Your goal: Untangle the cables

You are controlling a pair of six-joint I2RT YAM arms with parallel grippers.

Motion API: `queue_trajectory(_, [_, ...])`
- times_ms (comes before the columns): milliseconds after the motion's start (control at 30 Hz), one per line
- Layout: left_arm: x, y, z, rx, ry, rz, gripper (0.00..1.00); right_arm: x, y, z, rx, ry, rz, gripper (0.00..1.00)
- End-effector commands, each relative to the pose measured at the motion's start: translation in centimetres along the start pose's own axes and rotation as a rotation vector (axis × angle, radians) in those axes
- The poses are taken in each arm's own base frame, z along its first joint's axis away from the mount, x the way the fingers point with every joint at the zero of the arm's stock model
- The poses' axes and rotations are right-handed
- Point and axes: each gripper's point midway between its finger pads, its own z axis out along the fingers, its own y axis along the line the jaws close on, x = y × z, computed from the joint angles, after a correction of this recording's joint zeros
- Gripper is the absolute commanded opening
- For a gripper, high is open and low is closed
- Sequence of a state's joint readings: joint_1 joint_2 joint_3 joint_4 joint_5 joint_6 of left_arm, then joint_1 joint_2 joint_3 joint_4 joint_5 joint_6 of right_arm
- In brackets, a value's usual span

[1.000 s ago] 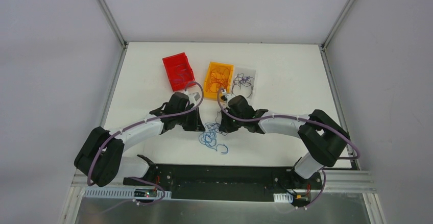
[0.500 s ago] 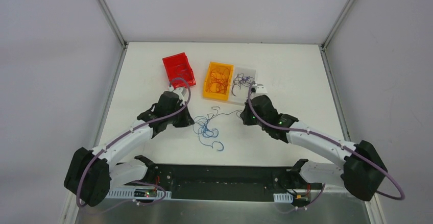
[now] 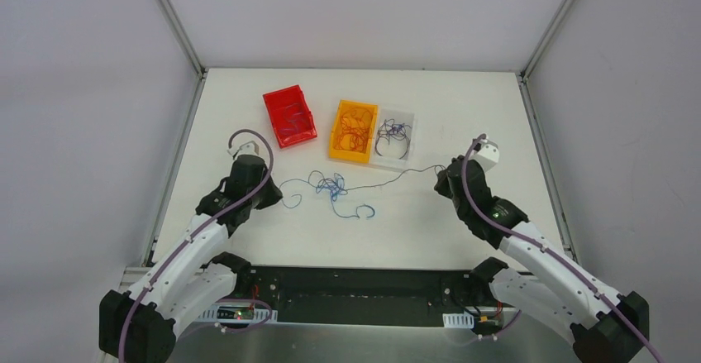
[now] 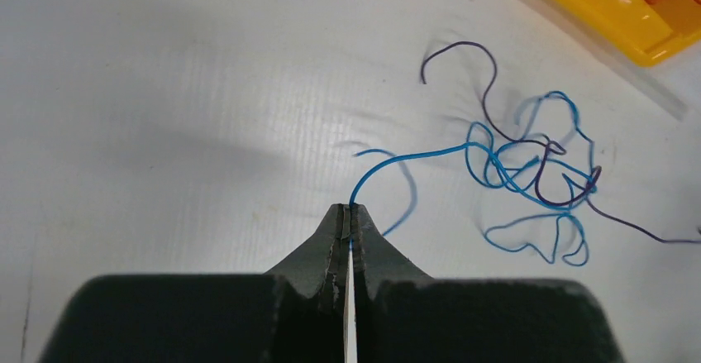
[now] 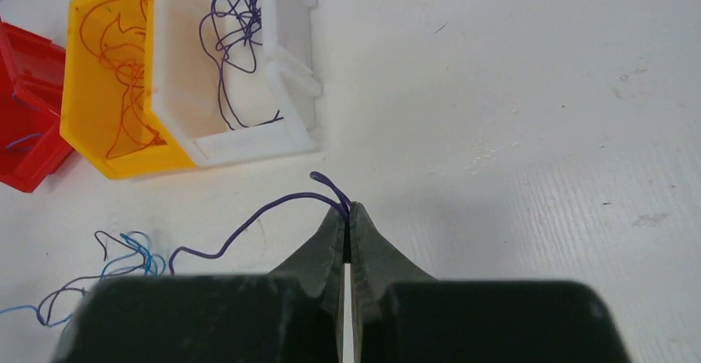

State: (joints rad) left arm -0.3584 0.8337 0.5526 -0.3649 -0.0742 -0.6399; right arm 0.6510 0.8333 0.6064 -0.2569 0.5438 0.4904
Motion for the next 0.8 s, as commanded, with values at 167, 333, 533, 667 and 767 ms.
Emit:
queue_trajectory(167, [-2.0,3.6,-1.5,-0.205,-0.109,-0.058,0.0,-2.8,-1.8,-1.6,0.056,-0.094,0.081,0.0])
queue_trajectory(333, [-3.0,5.8,-2.7,-0.332,-0.176,-0.105,0.0,-4.8,-3.0,-3.0,0.073,-0.183,0.125,0.0])
queue_trajectory(533, [-3.5,8.0,-4.0,-0.437,-0.255,-0.185,0.0,-4.4,-2.2,-3.4,0.016,-0.146,0.088,0.0])
queue_trajectory(667, [-3.0,4.1,-2.8,-0.218,-0.172,-0.101,0.0,-1.1,2.0,-3.3,-0.206,0.028,-0.007,0.0])
queue_trajectory(767, [-2.3,0.4,-2.3,-0.018,-0.11,-0.021,0.0,1.6,5.2,-3.7,-0.374,0.163,-0.037,0.0])
